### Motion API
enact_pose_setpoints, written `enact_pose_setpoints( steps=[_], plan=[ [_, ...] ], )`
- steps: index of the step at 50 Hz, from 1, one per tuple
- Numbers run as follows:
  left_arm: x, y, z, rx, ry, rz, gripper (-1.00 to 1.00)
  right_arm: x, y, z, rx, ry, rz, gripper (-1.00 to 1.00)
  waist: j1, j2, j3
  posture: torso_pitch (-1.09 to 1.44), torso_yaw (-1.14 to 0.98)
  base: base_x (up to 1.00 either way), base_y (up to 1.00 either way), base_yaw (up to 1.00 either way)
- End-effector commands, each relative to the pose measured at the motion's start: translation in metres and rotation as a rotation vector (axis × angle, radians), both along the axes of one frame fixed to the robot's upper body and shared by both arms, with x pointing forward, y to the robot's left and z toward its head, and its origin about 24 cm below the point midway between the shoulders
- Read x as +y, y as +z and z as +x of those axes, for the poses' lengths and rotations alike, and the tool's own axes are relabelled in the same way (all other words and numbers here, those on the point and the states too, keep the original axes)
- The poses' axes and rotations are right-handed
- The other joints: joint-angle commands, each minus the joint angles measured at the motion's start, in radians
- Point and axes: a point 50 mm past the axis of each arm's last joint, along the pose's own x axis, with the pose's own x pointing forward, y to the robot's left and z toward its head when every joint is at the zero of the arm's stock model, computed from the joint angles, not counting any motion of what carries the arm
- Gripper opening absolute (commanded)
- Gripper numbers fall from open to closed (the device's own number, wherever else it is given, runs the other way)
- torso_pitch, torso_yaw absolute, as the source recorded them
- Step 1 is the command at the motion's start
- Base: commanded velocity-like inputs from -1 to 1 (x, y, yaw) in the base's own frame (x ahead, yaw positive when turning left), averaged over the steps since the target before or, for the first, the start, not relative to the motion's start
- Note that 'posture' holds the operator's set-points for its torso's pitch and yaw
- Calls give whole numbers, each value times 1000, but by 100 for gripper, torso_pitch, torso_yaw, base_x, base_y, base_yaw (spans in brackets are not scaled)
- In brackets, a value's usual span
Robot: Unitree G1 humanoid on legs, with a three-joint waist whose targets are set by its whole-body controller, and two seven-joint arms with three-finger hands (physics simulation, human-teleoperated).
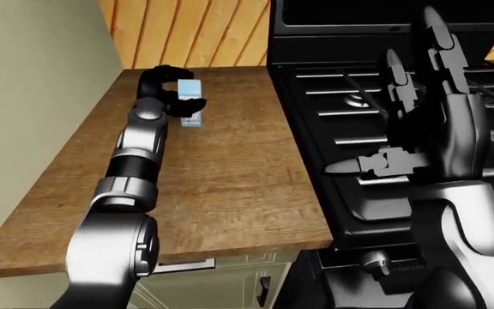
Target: Move the drinks to the dining counter.
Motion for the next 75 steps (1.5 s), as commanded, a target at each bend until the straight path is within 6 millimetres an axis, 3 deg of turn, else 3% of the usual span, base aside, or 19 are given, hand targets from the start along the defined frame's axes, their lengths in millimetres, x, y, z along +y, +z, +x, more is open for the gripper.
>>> enact_pose_setpoints(
  steps=[1,10,11,12,23,35,43,46,47,52,65,70,73,74,75],
  plan=[
    [-8,18,2,-59,-42,-3,-28,0,9,-5,-68,0,-3,100,-4,1,-23,0,0,0,0,0],
    [-9,22,0,-76,-49,-6,-63,0,10,-5,-70,0,-5,100,-4,3,-24,0,0,0,0,0],
    [-9,24,0,-79,-50,-6,-75,0,10,-5,-70,0,-4,100,-4,3,-23,0,0,0,0,0],
    [-9,27,-1,-84,-53,-8,-100,0,11,-5,-70,-1,-5,100,-5,4,-23,0,0,0,0,0],
    [-17,53,-17,-126,-103,12,-100,-1,13,-7,-75,-3,-8,100,-11,5,-15,0,0,0,0,0],
    [-35,83,-67,-161,-238,86,-100,-3,11,-7,-70,-5,-1,100,-14,4,-4,0,0,0,0,0],
    [-38,90,-90,-178,-280,92,-100,-2,11,-7,-63,-8,-5,100,-9,1,1,0,0,0,0,0],
    [-38,92,-92,-183,-282,89,-100,-1,11,-6,-57,-8,-5,100,-8,-1,3,0,0,-1,0,0],
    [-39,93,-93,-185,-284,88,-100,-1,10,-6,-55,-8,-5,100,-7,2,-15,0,0,-5,0,0],
    [-41,94,-95,-189,-290,89,-100,-1,11,-6,-53,-10,-2,100,1,8,-16,0,0,-13,0,0],
    [-44,97,-98,-196,-298,91,-100,-2,14,-6,-49,-14,1,100,-2,5,2,0,0,-15,0,0],
    [-45,97,-98,-198,-299,90,-100,-1,12,-5,-47,-13,-2,100,4,25,3,0,0,-15,0,0],
    [-46,93,-96,-193,-300,99,-100,-1,10,-4,-43,-12,-1,100,0,56,-4,0,0,-15,0,0],
    [-46,93,-96,-193,-300,97,-100,0,9,-5,-41,-11,-2,100,4,44,-7,0,0,-15,0,0],
    [-47,93,-97,-193,-302,97,-100,0,9,-5,-42,-11,-1,100,3,47,-9,0,0,-14,0,0]
  ],
)
